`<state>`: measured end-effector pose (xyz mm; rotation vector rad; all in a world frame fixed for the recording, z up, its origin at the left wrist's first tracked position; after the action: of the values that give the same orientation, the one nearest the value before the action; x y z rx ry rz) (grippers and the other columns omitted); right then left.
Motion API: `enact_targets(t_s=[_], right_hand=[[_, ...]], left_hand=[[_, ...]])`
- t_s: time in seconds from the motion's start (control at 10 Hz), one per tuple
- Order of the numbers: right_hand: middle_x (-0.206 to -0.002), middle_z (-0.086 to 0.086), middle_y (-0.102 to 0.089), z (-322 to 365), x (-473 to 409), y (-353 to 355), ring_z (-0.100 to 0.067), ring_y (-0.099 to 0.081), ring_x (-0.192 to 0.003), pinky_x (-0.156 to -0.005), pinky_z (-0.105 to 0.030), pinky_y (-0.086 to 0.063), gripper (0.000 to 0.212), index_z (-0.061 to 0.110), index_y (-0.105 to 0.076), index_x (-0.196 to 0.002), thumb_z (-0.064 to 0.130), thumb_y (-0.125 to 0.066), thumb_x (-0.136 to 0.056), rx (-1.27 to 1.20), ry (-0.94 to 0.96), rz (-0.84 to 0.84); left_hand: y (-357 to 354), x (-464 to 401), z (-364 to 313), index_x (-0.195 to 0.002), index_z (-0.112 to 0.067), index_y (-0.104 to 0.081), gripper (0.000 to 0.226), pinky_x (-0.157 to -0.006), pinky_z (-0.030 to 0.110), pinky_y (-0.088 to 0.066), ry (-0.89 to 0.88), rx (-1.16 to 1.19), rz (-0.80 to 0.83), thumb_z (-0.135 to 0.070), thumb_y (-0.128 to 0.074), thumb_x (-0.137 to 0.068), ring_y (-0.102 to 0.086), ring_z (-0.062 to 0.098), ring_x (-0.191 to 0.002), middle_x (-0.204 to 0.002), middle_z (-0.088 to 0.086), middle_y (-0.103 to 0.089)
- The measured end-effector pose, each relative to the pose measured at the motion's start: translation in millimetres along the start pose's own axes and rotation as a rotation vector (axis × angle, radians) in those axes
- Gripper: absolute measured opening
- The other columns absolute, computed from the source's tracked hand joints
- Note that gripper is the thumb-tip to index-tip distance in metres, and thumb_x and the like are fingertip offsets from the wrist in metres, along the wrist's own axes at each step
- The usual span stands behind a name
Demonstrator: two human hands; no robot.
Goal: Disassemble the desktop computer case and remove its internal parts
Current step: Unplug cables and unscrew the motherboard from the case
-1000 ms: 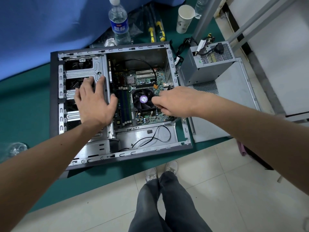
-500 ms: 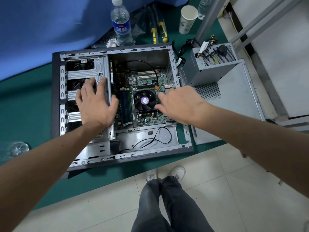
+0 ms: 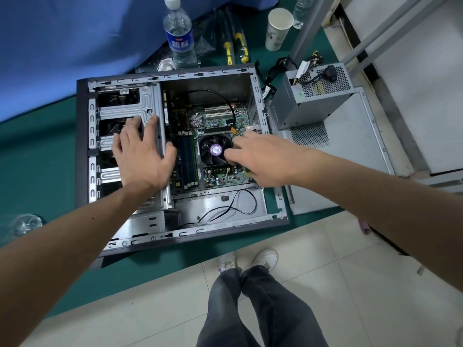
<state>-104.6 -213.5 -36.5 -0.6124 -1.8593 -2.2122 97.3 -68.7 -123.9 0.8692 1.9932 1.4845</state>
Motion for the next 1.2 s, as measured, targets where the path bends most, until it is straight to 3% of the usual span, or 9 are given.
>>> enact_targets(t_s=[0.2,0.4,0.5,0.6,0.7,0.8,0.9,1.1,1.2], right_hand=[[-0.078,-0.003,-0.047,1,2,3,-0.021,-0.052,-0.063,-0.054,-0.036,-0.047,0.035,0.012,-0.044,-0.114,0.042,-0.030,-0.105,0.170,-0.211,-0.057],[-0.109,-0.003,-0.046,-8,3,3,-0.023,-0.044,-0.100,-0.079,-0.038,-0.048,0.031,0.022,-0.045,-0.115,0.004,-0.055,-0.091,-0.092,-0.058,0.013],[-0.107,0.002,-0.046,-7,5,2,-0.018,-0.038,-0.100,-0.074,-0.031,-0.040,0.047,0.026,-0.047,-0.111,-0.008,-0.055,-0.080,-0.182,-0.032,0.049],[-0.109,-0.003,-0.047,-4,5,0,-0.019,-0.045,-0.094,-0.067,-0.028,-0.037,0.032,0.022,-0.046,-0.117,0.020,-0.062,-0.089,-0.069,-0.087,0.026],[-0.101,-0.008,-0.047,-3,4,0,-0.020,-0.049,-0.070,-0.055,-0.032,-0.040,0.037,0.016,-0.044,-0.116,0.048,-0.042,-0.100,0.102,-0.217,-0.033],[-0.090,-0.008,-0.045,-3,4,0,-0.019,-0.039,-0.056,-0.051,-0.036,-0.039,0.034,0.013,-0.043,-0.117,0.041,-0.030,-0.105,0.076,-0.265,-0.073],[-0.096,-0.007,-0.043,-5,3,1,-0.025,-0.048,-0.073,-0.059,-0.038,-0.041,0.022,0.014,-0.043,-0.120,0.029,-0.040,-0.104,-0.018,-0.199,-0.054],[-0.111,-0.002,-0.045,-7,10,3,-0.020,-0.037,-0.105,-0.073,-0.031,-0.037,0.043,0.021,-0.049,-0.118,-0.003,-0.056,-0.084,-0.141,-0.086,-0.039],[-0.114,-0.011,-0.047,0,12,-1,-0.025,-0.051,-0.094,-0.069,-0.037,-0.049,0.032,0.016,-0.044,-0.121,0.037,-0.052,-0.098,0.093,-0.205,-0.082]], left_hand=[[0,0,0,-0.147,-0.025,-0.033,0.064,-0.118,0.051,-0.012,-0.002,0.000,-0.003,-0.050,-0.036,-0.088,-0.021,0.029,-0.143,-0.151,0.016,-0.030],[-1,0,0,-0.147,-0.025,-0.033,0.064,-0.118,0.051,-0.012,0.002,0.001,-0.004,-0.050,-0.036,-0.088,-0.021,0.029,-0.143,-0.151,0.016,-0.030],[-1,0,0,-0.147,-0.026,-0.033,0.064,-0.118,0.051,-0.011,0.000,0.004,-0.007,-0.050,-0.036,-0.088,-0.021,0.028,-0.143,-0.151,0.016,-0.030],[-1,0,0,-0.146,-0.025,-0.034,0.064,-0.118,0.051,-0.012,-0.004,0.010,-0.016,-0.050,-0.035,-0.087,-0.022,0.028,-0.143,-0.150,0.016,-0.031],[-1,0,1,-0.146,-0.025,-0.034,0.064,-0.118,0.050,-0.013,-0.001,0.002,-0.022,-0.050,-0.035,-0.087,-0.023,0.028,-0.143,-0.150,0.015,-0.032],[-1,0,-1,-0.145,-0.024,-0.036,0.064,-0.117,0.050,-0.013,-0.006,0.009,-0.023,-0.050,-0.036,-0.087,-0.024,0.029,-0.142,-0.149,0.015,-0.033],[-1,0,0,-0.145,-0.024,-0.036,0.064,-0.117,0.051,-0.013,-0.006,0.010,-0.027,-0.050,-0.035,-0.086,-0.024,0.029,-0.142,-0.149,0.015,-0.032],[-1,0,0,-0.146,-0.025,-0.034,0.064,-0.118,0.052,-0.013,-0.003,0.005,-0.017,-0.050,-0.035,-0.086,-0.023,0.029,-0.142,-0.150,0.015,-0.031],[-1,0,0,-0.146,-0.025,-0.033,0.064,-0.118,0.052,-0.013,0.000,0.001,-0.011,-0.050,-0.035,-0.087,-0.022,0.029,-0.142,-0.151,0.015,-0.030]])
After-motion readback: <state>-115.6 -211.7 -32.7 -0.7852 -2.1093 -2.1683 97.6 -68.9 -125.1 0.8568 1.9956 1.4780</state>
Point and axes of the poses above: each hand's wrist, its own x-axis away from the middle knuckle, its own y-axis out of the back of the hand, z = x × y, the point moved 1 cm from there along -x, towards the middle knuckle
